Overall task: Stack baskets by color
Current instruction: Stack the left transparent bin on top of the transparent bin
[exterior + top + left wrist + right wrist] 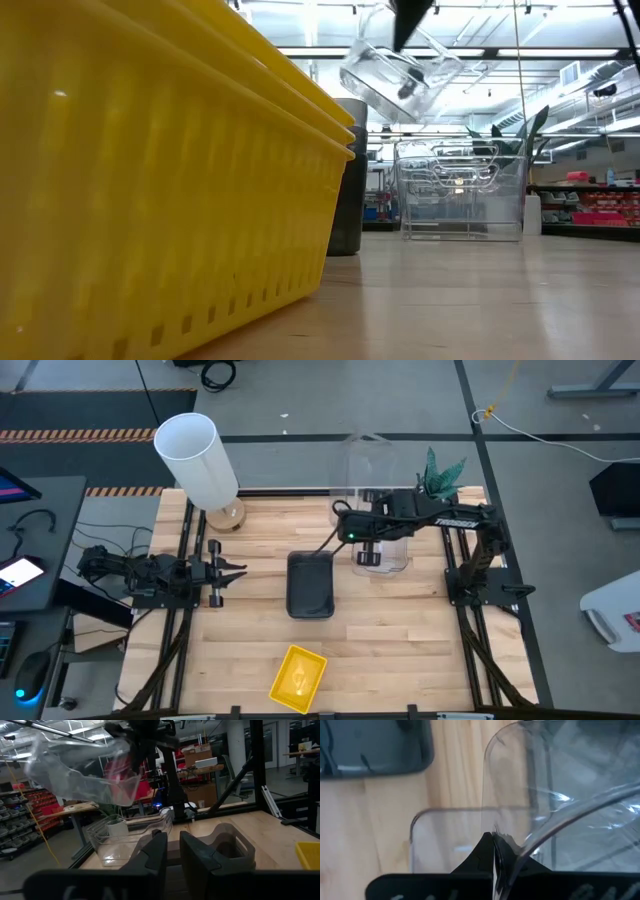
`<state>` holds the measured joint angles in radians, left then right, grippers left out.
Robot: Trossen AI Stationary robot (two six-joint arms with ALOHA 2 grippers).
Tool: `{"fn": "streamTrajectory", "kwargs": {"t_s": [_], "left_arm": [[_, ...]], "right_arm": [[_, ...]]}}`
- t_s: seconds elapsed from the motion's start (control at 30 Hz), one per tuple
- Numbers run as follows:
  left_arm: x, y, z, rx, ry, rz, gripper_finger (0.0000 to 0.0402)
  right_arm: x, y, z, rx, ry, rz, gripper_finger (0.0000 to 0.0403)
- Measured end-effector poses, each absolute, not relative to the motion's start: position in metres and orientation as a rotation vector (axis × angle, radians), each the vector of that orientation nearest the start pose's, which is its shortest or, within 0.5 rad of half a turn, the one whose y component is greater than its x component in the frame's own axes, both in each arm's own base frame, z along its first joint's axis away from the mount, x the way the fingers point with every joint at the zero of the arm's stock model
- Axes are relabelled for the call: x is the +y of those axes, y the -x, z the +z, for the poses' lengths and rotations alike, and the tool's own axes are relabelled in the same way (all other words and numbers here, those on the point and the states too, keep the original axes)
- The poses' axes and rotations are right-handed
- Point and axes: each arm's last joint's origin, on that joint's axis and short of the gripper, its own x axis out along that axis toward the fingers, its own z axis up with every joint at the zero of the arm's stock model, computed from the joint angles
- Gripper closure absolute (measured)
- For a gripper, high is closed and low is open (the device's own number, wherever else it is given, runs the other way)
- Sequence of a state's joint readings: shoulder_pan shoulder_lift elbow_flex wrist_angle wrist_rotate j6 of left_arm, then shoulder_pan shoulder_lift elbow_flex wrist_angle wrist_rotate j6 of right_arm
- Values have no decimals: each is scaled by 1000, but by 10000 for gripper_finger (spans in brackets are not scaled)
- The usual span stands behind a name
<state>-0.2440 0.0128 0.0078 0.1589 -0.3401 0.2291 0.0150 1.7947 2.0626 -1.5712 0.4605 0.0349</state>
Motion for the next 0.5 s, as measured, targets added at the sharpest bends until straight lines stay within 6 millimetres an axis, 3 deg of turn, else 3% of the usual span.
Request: {"fn": "streamTrajectory", "kwargs": {"t_s": [0.27, 0.5], "left_arm": [[-14, -95, 180, -136, -185, 112, 345], [-14, -95, 180, -136, -185, 112, 340]], "right_arm": [[2, -305, 361, 1381, 181, -418, 400], [11, -305, 341, 1449, 10, -397, 400]]}}
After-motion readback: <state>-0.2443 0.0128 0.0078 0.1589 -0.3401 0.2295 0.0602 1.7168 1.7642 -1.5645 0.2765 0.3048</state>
